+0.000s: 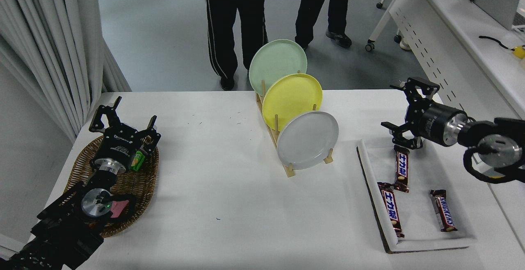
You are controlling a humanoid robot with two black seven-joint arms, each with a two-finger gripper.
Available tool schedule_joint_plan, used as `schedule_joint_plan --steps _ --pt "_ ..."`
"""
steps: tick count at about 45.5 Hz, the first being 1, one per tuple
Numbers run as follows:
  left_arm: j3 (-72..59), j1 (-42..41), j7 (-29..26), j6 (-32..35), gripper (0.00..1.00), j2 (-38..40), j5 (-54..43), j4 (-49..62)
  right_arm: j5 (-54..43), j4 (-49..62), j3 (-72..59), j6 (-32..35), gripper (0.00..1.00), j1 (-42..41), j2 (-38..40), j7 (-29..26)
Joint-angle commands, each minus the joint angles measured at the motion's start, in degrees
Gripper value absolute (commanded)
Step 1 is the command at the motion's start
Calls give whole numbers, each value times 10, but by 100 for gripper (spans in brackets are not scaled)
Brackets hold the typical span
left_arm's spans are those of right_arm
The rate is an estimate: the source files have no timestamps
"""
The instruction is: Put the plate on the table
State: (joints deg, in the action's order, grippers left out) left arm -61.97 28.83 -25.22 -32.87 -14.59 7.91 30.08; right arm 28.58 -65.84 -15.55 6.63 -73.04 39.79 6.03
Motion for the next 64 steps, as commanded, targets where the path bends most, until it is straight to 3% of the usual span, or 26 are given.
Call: schedule_joint_plan --steps 1,15,34,57,64 --pt "0 0 0 0 100 0 0 0 13 3 48 -37 100 -23 -53 -64" --pt "0 0 0 0 100 0 0 0 -56 78 46 -67 100 -44 -119 -134" --pt "0 0 0 0 100 0 0 0 -57 102 31 -94 99 -54 -184 -207" --pt "0 0 0 0 100 0 0 0 -60 184 39 -108 99 -34 -243 -210" --pt "-1 0 0 0 100 0 0 1 -59 184 39 -108 91 -34 -244 -210"
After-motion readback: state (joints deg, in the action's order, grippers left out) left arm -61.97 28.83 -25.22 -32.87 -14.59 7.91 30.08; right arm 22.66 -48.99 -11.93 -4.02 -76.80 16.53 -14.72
